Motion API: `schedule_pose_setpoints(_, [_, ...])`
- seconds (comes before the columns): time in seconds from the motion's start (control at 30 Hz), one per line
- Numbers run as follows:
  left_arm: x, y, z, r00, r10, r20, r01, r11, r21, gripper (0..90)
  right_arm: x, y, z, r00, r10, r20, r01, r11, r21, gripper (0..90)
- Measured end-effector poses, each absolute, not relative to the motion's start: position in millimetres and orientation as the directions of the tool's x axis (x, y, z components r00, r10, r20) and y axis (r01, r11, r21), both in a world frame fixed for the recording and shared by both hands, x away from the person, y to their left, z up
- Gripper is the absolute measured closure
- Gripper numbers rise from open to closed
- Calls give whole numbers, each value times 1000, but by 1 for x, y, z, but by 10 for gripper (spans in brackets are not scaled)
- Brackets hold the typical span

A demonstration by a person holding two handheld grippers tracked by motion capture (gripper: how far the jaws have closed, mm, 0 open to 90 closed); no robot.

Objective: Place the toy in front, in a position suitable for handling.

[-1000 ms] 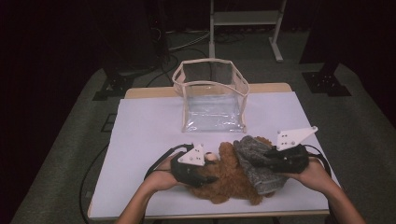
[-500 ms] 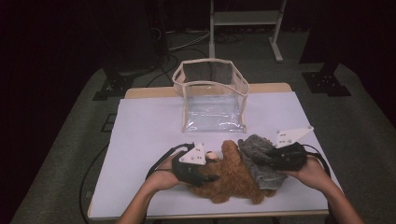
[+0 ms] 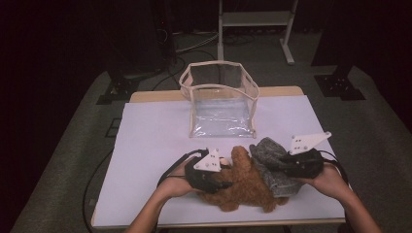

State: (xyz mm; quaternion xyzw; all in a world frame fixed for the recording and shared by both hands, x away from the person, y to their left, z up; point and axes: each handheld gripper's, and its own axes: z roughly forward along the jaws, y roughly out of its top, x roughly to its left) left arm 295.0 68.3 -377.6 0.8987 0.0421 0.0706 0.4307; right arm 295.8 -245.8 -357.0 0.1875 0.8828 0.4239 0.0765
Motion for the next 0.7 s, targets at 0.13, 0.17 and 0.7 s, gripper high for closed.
schedule_pose_setpoints(0.13, [297,79,-365,981,165,102,17,-592,805,489,299,-248,-372,-913,402,74,302,542,784,805])
schedule_pose_setpoints(0.17, [297,79,-365,981,165,102,17,-592,805,494,298,-250,-373,-911,405,79,305,532,790,806])
schedule_pose_setpoints(0.7, [284,25,-365,992,64,109,-41,-656,754,502,289,-246,-345,-925,376,55,256,509,822,804])
